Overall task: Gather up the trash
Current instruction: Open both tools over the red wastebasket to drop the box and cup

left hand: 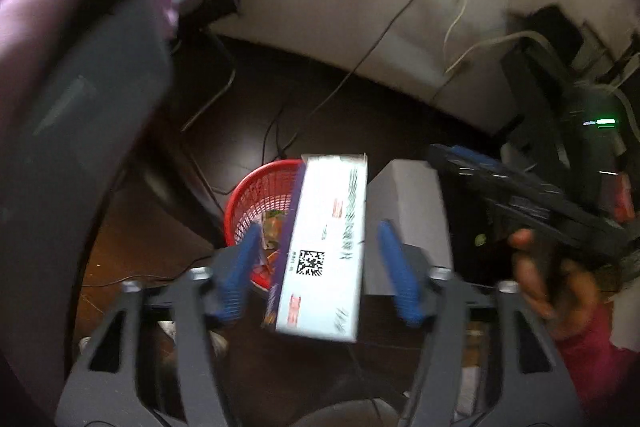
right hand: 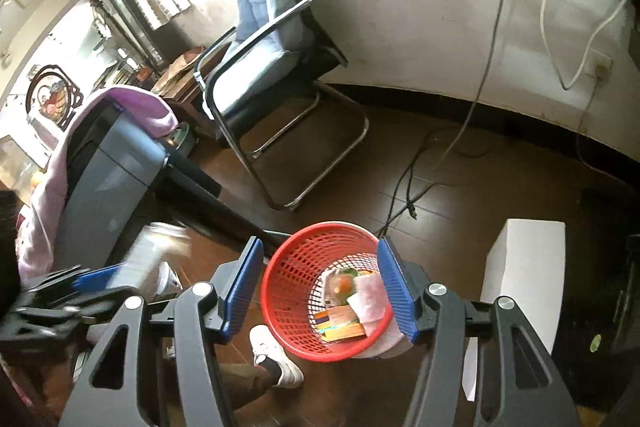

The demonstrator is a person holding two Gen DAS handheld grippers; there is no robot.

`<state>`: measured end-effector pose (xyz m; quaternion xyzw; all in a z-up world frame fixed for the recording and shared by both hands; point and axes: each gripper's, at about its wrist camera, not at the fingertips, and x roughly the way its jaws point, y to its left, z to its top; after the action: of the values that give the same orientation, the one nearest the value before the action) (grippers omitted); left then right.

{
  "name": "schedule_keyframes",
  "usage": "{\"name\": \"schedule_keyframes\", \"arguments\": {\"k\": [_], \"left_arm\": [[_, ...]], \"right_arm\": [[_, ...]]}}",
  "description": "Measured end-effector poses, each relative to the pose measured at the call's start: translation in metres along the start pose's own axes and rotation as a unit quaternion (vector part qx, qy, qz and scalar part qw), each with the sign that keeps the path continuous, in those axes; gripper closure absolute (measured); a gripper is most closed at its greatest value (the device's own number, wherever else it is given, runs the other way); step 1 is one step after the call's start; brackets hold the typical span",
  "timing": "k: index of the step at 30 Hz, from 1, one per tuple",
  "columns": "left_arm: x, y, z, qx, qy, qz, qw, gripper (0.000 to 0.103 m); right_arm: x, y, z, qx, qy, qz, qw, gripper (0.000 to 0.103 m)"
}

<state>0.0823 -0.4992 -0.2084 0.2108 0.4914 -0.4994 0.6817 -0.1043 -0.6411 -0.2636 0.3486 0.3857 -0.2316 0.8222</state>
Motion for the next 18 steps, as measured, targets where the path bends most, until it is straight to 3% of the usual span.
{"name": "schedule_keyframes", "arguments": {"k": [4,6,14,18], "left_arm": [[0.028,0.0,0.003,-0.01,0.022,0.03,0.9993,0.024],[0.026,-0.001,0.002,-0.015,0.02,0.024,0.9994,0.023],[-0.024,0.001,-0.005,-0.018,-0.037,0.047,0.998,0.015],[-0.043,0.001,-0.014,-0.018,-0.06,0.057,0.9964,0.014]], "right_arm": [[-0.006,-0.003,0.001,0.001,-0.003,-0.002,1.0,0.045],[-0.008,-0.003,0.002,0.0,-0.004,-0.001,1.0,0.044],[-0.015,0.019,0.002,-0.013,-0.005,0.025,1.0,0.043],[-0.025,0.033,0.001,-0.03,-0.008,0.03,0.999,0.036]]}}
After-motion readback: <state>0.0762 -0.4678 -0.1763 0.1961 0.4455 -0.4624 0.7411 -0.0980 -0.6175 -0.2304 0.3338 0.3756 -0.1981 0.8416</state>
